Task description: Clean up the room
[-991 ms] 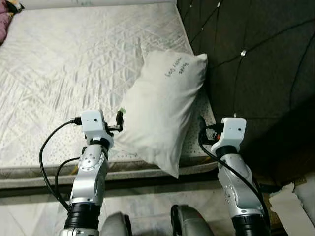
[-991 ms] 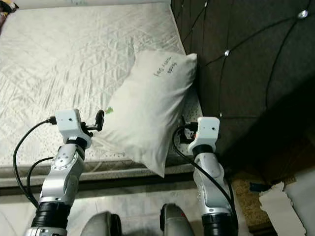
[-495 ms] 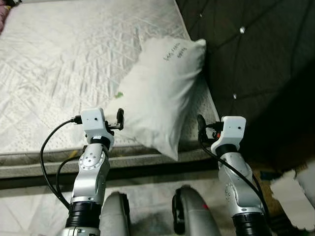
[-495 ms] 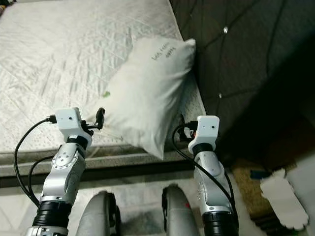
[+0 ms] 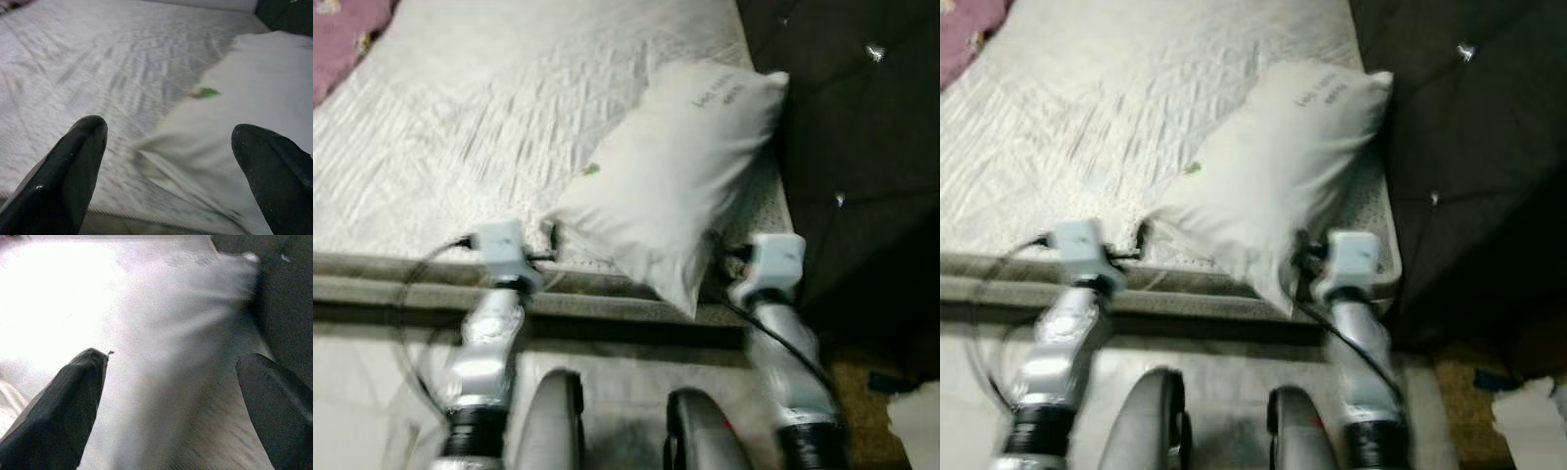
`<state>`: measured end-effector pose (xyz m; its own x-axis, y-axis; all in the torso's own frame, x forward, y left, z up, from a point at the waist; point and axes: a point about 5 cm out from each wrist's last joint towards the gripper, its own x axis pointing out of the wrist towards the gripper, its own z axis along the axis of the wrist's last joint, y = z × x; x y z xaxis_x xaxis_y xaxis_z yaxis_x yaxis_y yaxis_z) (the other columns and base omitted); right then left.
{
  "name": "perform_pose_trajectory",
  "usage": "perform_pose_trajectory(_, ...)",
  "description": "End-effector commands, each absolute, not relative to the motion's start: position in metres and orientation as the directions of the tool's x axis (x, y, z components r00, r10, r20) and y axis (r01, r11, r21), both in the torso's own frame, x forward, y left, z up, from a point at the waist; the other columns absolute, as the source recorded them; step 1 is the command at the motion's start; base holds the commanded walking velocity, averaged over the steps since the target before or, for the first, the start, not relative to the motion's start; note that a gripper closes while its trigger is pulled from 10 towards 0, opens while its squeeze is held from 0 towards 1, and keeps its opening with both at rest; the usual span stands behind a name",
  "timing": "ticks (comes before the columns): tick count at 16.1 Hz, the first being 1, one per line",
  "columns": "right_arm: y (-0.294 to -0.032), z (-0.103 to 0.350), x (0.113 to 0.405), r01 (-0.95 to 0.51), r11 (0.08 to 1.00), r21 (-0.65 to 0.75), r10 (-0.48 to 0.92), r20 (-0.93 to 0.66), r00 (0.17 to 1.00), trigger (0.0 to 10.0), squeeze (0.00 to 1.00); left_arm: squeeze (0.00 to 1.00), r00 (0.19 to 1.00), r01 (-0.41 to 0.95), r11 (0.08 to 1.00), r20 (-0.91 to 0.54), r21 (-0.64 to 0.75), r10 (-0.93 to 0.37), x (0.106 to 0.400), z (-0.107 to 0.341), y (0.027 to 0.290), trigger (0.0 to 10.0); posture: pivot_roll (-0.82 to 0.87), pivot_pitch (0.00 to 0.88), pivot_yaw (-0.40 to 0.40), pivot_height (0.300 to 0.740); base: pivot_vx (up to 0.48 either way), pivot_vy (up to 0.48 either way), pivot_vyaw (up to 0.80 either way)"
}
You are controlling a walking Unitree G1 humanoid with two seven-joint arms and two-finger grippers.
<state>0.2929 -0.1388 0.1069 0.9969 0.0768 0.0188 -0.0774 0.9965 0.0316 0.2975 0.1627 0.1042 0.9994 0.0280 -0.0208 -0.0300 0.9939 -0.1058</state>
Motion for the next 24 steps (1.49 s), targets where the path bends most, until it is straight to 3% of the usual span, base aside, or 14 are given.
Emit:
perform_pose_trajectory(1,-0.1528,0.0997,0.2877,-0.039,0.999,0.013,0.039,-0.006,0.999,10.0,0.0,0.0,1.0,0.005,0.992,-0.01,-0.126,-0.006,0.2994,0.1068,0.1506,10.0,-0.06,0.189,0.031,0.645,0.375,0.0,0.0)
perform_pose_trajectory(7,-0.1519,0.0996,0.2885,-0.044,0.999,0.011,0.044,-0.002,0.999,10.0,0.0,0.0,1.0,-0.001,0.992,-0.027,-0.128,-0.003,0.3003,0.1047,0.1498,10.0,-0.06,0.189,0.031,0.645,0.347,0.0,0.0)
perform_pose_trajectory(12,-0.1505,0.0979,0.2878,-0.065,0.998,0.006,0.065,-0.007,0.998,10.0,0.0,0.0,0.999,-0.013,0.989,-0.033,-0.147,0.009,0.3,0.103,0.1479,10.0,-0.06,0.18,0.03,0.64,0.0,0.0,0.0)
perform_pose_trajectory(20,-0.1467,0.0943,0.2873,-0.104,0.994,0.017,0.105,-0.028,0.994,10.0,0.0,0.0,0.999,-0.009,0.998,-0.049,-0.069,0.006,0.2981,0.1028,0.1496,10.0,-0.06,0.194,0.031,0.535,0.0,0.0,0.0)
perform_pose_trajectory(24,-0.144,0.0927,0.2898,-0.136,0.991,0.0,0.135,-0.035,0.99,10.0,0.0,0.0,0.999,-0.031,0.996,-0.043,-0.081,0.027,0.2973,0.1045,0.1528,10.0,-0.06,0.204,0.031,0.53,0.0,0.0,0.0)
